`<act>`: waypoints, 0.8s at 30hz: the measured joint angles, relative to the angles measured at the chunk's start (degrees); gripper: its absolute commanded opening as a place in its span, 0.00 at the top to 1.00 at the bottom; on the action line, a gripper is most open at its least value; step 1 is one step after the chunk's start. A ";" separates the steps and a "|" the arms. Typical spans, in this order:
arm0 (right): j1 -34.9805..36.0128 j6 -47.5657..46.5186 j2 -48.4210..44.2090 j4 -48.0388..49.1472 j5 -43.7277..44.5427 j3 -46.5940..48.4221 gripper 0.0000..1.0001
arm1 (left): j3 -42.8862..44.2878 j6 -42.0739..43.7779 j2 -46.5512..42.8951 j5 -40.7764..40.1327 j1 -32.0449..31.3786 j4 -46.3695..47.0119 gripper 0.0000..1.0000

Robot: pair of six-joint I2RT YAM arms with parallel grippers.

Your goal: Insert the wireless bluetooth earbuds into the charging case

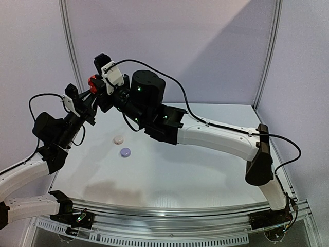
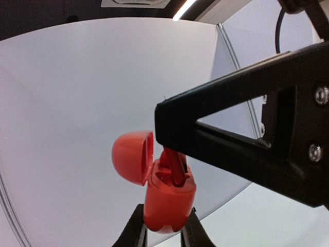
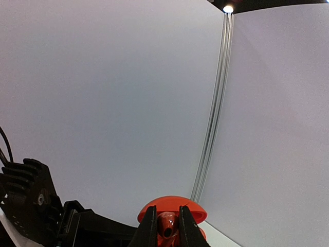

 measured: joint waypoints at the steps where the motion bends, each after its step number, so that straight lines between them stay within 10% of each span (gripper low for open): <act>1: 0.00 0.22 -0.09 0.22 0.00 -0.02 1.00 | 0.00 0.17 0.00 0.02 0.00 0.37 1.00; 24: 0.02 -0.74 -0.48 0.20 -1.73 1.38 1.00 | -0.02 0.46 -0.02 0.42 0.00 3.41 1.00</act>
